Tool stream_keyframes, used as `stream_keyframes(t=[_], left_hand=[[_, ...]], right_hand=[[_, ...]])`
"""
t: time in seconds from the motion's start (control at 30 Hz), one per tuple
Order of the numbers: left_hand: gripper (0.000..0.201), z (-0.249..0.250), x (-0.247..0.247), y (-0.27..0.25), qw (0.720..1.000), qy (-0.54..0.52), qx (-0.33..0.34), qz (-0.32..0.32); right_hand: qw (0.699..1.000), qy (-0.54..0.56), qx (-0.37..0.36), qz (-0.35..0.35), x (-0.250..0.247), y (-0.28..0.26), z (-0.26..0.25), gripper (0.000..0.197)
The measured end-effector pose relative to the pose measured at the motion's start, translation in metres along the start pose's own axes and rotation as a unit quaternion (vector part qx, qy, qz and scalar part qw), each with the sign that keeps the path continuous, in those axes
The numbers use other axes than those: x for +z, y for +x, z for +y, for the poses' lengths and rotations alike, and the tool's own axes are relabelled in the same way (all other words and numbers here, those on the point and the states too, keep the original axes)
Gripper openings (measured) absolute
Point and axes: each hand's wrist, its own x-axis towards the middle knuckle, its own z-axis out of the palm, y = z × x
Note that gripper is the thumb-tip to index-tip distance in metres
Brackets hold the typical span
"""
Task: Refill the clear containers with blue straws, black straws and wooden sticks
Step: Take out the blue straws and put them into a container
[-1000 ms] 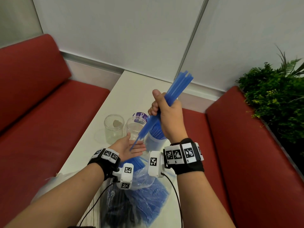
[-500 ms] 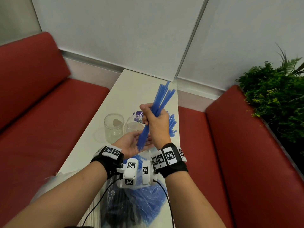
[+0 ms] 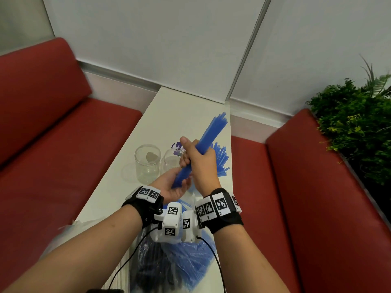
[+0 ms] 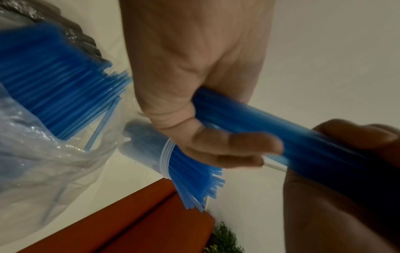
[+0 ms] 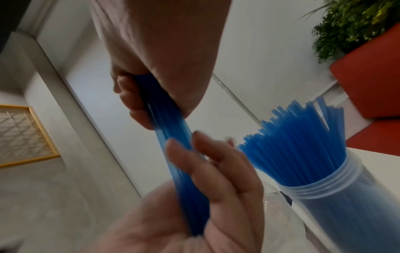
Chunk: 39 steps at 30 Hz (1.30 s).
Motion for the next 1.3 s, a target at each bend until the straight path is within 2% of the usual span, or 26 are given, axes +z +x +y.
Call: stream_keyframes(t=[0.1, 0.23, 0.37, 0.47, 0.53, 0.57, 0.6, 0.67, 0.73, 0.87, 0.93, 0.97, 1.0, 1.07, 1.13, 1.3], left_hand=[[0.032, -0.001, -0.012, 0.004, 0.999, 0.022, -0.038, -0.004], [0.02, -0.004, -0.028, 0.01, 0.997, 0.065, -0.003, 0.037], [0.021, -0.006, -0.04, 0.019, 0.987, 0.111, 0.059, 0.1], [0.026, -0.012, -0.046, 0.028, 0.966, 0.183, 0.086, 0.161], [0.026, -0.014, -0.051, 0.032, 0.936, 0.281, 0.097, 0.188], [0.023, -0.014, -0.053, 0.033, 0.906, 0.357, 0.114, 0.199], [0.019, -0.014, -0.056, 0.035, 0.859, 0.443, 0.144, 0.211], [0.017, -0.014, -0.061, 0.037, 0.728, 0.611, 0.216, 0.223], [0.026, -0.015, -0.064, 0.04, 0.614, 0.725, 0.242, 0.197], [0.04, -0.02, -0.068, 0.056, 0.43, 0.881, 0.16, 0.113], [0.039, -0.024, -0.071, 0.062, 0.321, 0.931, 0.139, 0.107], [0.039, -0.026, -0.073, 0.065, 0.275, 0.946, 0.131, 0.114], [0.039, -0.028, -0.074, 0.067, 0.244, 0.954, 0.119, 0.124], [0.04, -0.031, -0.076, 0.072, 0.21, 0.962, 0.093, 0.147], [0.04, -0.031, -0.075, 0.077, 0.195, 0.964, 0.081, 0.164], [0.038, -0.029, -0.074, 0.08, 0.177, 0.967, 0.064, 0.169]], right_hand=[[1.0, -0.015, 0.001, -0.021, -0.003, -0.002, 0.006, 0.043], [0.998, 0.035, -0.012, -0.043, -0.019, 0.002, -0.003, 0.032], [0.998, 0.051, -0.012, -0.039, -0.037, 0.014, -0.007, 0.039], [1.0, 0.019, -0.008, 0.01, -0.053, 0.022, -0.002, 0.04], [0.998, -0.023, -0.012, 0.049, -0.065, 0.029, -0.003, 0.041], [0.997, -0.045, -0.015, 0.065, -0.071, 0.034, -0.005, 0.041], [0.994, -0.069, -0.018, 0.078, -0.076, 0.039, -0.007, 0.042], [0.989, -0.108, -0.032, 0.093, -0.084, 0.049, -0.012, 0.044], [0.985, -0.126, -0.047, 0.104, -0.087, 0.058, -0.015, 0.045], [0.981, -0.145, -0.059, 0.118, -0.088, 0.07, -0.011, 0.046], [0.979, -0.153, -0.055, 0.121, -0.087, 0.072, -0.003, 0.047], [0.979, -0.155, -0.051, 0.122, -0.087, 0.073, 0.002, 0.046], [0.979, -0.158, -0.047, 0.122, -0.087, 0.073, 0.007, 0.046], [0.978, -0.163, -0.034, 0.124, -0.087, 0.073, 0.02, 0.045], [0.979, -0.165, -0.013, 0.121, -0.087, 0.072, 0.033, 0.045], [0.979, -0.161, 0.016, 0.128, -0.089, 0.071, 0.051, 0.04]])
